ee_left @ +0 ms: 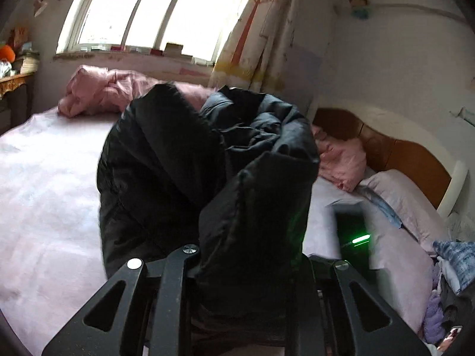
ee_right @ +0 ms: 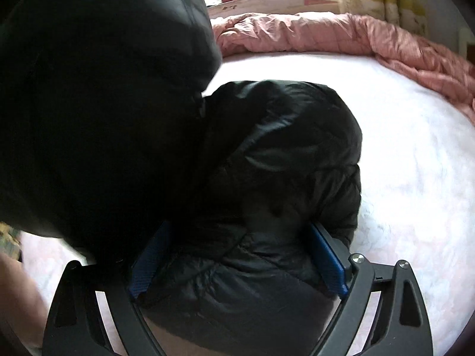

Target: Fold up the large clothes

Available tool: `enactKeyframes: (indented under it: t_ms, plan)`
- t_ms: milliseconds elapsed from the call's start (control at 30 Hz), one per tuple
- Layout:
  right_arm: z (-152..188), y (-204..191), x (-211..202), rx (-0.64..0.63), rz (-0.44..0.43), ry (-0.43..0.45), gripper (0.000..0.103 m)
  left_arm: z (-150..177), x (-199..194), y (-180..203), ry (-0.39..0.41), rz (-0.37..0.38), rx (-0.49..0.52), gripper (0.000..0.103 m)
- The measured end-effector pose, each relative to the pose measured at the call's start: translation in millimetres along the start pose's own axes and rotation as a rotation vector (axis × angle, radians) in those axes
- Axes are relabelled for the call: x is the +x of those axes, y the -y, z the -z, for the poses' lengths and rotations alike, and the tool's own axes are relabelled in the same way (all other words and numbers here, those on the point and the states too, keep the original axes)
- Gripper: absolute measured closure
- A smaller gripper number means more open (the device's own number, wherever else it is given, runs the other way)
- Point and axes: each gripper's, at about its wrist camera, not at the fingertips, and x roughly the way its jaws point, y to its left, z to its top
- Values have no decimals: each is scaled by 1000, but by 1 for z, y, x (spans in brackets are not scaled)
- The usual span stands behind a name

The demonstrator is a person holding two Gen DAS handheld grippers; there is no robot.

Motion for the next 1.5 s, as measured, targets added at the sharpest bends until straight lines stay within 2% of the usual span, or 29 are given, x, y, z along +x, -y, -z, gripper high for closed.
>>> enactKeyframes:
  t_ms: [100, 167, 267, 367, 433, 500, 567, 600, 667, 800, 933, 1033, 1100, 1133, 1167, 1200, 1233, 1300, 1367, 1400, 1433, 1467, 1500]
  plan:
    - [10, 23, -25, 28, 3, 3, 11, 8, 12, -3, -25, 5, -25, 85]
    - [19, 41, -47, 39, 55, 26, 11, 14, 14, 2, -28, 14, -2, 85]
    - [29, 67, -80, 87, 190, 125, 11, 26, 19, 25, -27, 2, 100, 84]
    - [30, 86, -106, 151, 250, 245, 11, 41, 28, 40, -30, -30, 191, 84]
    - [26, 91, -119, 188, 220, 303, 11, 50, 32, 42, -23, -27, 205, 84]
    - [22, 89, -135, 211, 116, 368, 12, 57, 38, 37, -22, 1, 201, 84]
    - [13, 81, -142, 212, 18, 385, 12, 57, 41, 36, -37, 17, 199, 84]
    - [8, 74, -145, 201, -32, 379, 13, 56, 40, 36, -37, 21, 198, 84]
    - [5, 56, -149, 177, -77, 363, 16, 58, 40, 34, -33, 27, 192, 83]
    - [-16, 17, -141, 118, -154, 327, 31, 59, 39, 31, -30, 40, 176, 83]
    - [-25, -17, -117, 103, -197, 244, 45, 59, 39, 27, -20, 48, 166, 82]
    - [-28, -31, -99, 92, -209, 181, 45, 63, 38, 25, -16, 55, 157, 82]
    - [-31, -41, -83, 63, -134, 133, 46, 64, 37, 24, -12, 62, 150, 82]
    - [-33, -43, -75, 59, -92, 114, 53, 66, 35, 24, -11, 65, 146, 82]
    - [-33, -43, -69, 63, -60, 103, 60, 66, 34, 22, -10, 69, 138, 81]
    - [-32, -39, -65, 90, -42, 113, 77, 66, 33, 21, -9, 78, 129, 79]
    - [-32, -32, -65, 110, -42, 127, 87, 66, 31, 19, -7, 89, 120, 78]
    - [-30, -17, -66, 148, -29, 162, 94, 66, 24, 16, -4, 124, 105, 72]
    - [-26, -6, -66, 155, 4, 177, 96, 65, 12, 15, -5, 163, 91, 68]
    - [-25, -2, -65, 152, 4, 180, 96, 64, 1, 15, 1, 149, 65, 65]
    - [-22, 2, -66, 146, 16, 189, 96, 64, -13, 14, 27, 146, 22, 60]
    - [-20, 3, -69, 137, 44, 202, 96, 65, -31, 15, 82, 176, -12, 43]
    - [-19, 6, -71, 131, 78, 218, 96, 64, -53, 17, 171, 194, -29, 35]
